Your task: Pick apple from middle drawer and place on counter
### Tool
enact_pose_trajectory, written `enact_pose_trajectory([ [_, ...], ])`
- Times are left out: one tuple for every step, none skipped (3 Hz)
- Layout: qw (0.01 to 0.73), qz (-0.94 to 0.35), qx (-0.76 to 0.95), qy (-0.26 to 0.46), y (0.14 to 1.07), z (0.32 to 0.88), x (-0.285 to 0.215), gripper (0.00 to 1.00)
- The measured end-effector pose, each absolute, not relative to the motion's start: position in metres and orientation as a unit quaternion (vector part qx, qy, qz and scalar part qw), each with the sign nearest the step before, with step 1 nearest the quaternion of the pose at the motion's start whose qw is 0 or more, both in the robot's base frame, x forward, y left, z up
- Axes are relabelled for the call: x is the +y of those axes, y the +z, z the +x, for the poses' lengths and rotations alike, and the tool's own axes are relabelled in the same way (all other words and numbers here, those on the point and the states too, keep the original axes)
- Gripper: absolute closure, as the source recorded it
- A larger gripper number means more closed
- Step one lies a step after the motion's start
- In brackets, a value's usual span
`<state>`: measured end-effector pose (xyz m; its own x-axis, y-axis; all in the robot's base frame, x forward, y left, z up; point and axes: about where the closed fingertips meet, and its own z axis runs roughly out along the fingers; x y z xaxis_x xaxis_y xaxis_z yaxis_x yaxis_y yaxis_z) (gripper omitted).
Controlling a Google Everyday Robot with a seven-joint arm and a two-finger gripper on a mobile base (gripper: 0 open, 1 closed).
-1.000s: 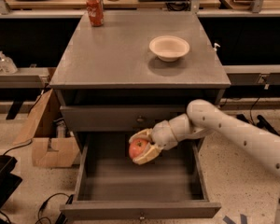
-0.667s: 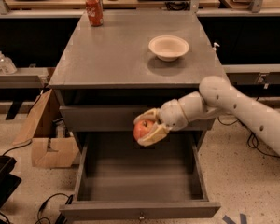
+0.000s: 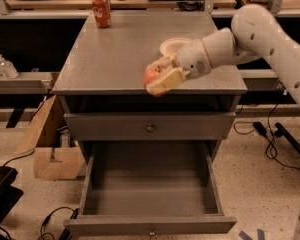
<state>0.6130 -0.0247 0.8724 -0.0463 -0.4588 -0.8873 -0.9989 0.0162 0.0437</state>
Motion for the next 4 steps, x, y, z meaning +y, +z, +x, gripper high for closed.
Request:
enact_pose_trajectory([
  [0.392,-0.564,0.639,0.348,0.919,0.647,-0.015,1.00],
  [0.424,-0.547,0.649,0.315,0.936,0.679,0.017,1.00],
  [0.448,-0.537,0.661,0.273,0.928,0.717,0.064,1.00],
  [0.452,-0.543,0.661,0.254,0.901,0.745,0.117,1.00],
])
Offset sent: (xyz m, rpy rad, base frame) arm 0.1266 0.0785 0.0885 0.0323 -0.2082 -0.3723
